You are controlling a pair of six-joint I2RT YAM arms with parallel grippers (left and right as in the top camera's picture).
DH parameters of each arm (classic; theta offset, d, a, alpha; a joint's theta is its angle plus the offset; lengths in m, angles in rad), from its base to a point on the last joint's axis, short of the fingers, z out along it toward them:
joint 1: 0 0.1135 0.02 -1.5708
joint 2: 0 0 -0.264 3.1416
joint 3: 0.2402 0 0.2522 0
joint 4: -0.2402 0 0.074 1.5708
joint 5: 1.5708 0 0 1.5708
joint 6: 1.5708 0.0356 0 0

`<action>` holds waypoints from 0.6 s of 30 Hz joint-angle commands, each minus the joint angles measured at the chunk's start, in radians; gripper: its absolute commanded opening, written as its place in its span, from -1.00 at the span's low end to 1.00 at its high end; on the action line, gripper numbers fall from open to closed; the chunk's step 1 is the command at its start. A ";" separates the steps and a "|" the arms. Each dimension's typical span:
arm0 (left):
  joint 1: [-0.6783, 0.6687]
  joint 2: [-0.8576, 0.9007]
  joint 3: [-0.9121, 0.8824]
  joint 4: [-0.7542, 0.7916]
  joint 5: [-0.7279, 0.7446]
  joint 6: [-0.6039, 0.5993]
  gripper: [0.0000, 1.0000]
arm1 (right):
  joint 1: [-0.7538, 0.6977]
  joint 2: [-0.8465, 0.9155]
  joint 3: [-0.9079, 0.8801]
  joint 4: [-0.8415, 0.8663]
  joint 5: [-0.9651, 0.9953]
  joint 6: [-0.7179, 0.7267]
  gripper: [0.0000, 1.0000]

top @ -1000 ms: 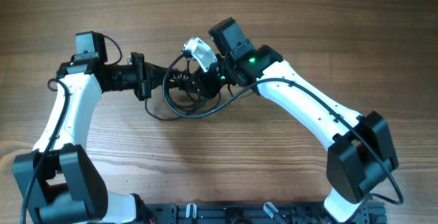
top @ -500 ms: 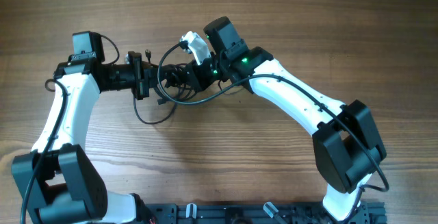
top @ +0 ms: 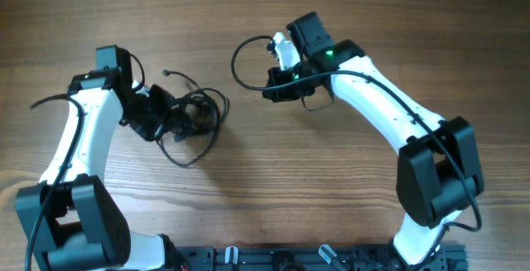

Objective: Untangle cables

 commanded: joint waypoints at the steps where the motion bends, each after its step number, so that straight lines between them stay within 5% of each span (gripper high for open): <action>1: -0.027 -0.020 0.008 -0.071 -0.107 0.130 -0.76 | 0.013 -0.044 0.003 -0.009 0.003 -0.004 -0.91; 3: -0.045 -0.020 0.008 -0.076 -0.106 0.176 -0.03 | 0.013 -0.044 0.003 -0.009 0.003 -0.003 -0.88; 6: -0.063 -0.020 0.027 -0.088 -0.106 0.197 0.60 | 0.013 -0.044 0.003 -0.004 0.018 -0.003 -0.75; 9: -0.064 -0.021 0.105 -0.152 -0.152 0.191 0.57 | 0.011 -0.044 0.003 -0.005 0.023 -0.004 -0.72; 12: -0.088 -0.021 0.179 -0.223 -0.321 0.048 0.47 | 0.011 -0.044 0.003 -0.005 0.038 -0.003 -0.64; 18: -0.212 0.003 0.130 -0.174 -0.425 -0.051 0.38 | 0.011 -0.044 0.003 -0.006 0.059 -0.003 -0.57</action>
